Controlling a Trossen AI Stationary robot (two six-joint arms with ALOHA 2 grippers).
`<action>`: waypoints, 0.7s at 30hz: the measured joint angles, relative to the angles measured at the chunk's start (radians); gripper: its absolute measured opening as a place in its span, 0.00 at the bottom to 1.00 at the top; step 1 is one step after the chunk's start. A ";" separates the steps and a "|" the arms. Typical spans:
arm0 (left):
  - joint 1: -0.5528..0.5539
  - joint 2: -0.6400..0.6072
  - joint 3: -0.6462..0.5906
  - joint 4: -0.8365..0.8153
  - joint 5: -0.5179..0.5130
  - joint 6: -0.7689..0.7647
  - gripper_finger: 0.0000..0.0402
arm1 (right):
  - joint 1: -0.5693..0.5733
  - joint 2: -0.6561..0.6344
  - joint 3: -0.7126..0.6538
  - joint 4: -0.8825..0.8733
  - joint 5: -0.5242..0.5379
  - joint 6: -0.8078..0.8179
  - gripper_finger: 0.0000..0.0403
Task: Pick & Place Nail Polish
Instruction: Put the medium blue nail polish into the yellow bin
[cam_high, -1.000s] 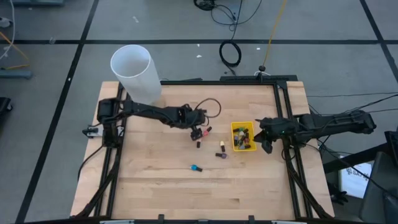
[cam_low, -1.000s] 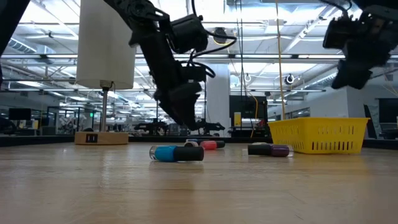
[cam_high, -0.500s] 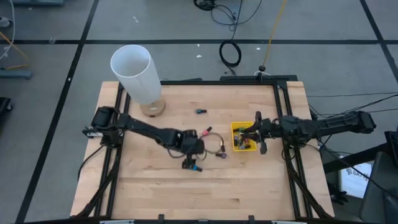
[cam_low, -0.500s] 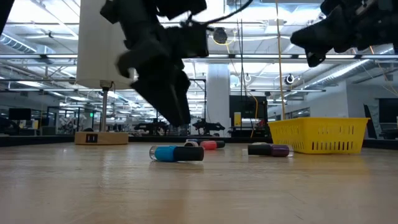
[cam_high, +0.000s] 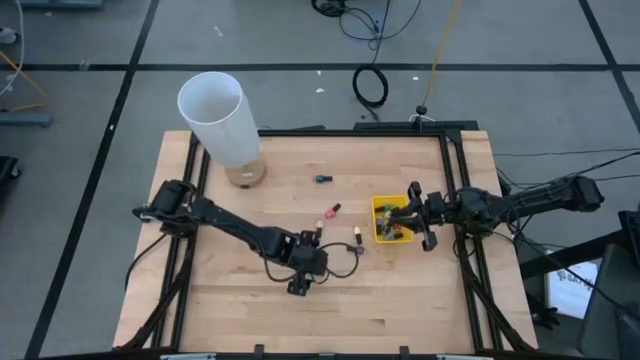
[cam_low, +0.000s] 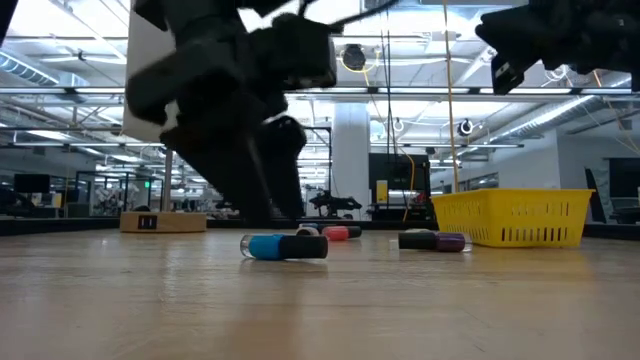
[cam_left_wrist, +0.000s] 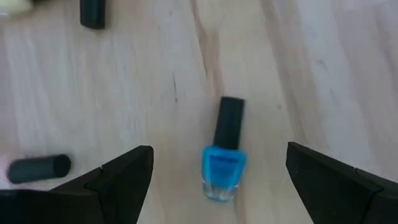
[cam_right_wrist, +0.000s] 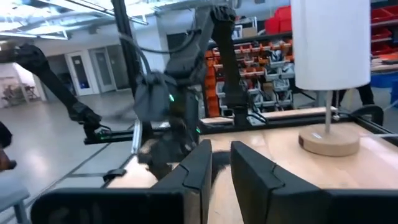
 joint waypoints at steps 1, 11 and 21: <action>-0.001 0.017 0.015 -0.004 0.000 0.001 0.90 | 0.006 0.001 0.000 0.009 0.001 -0.001 0.12; 0.017 0.167 0.204 -0.182 0.018 0.038 0.90 | 0.050 0.013 0.014 0.017 0.002 -0.020 0.12; 0.030 0.179 0.209 -0.208 0.055 0.027 0.90 | 0.057 0.013 0.014 0.021 0.004 -0.019 0.12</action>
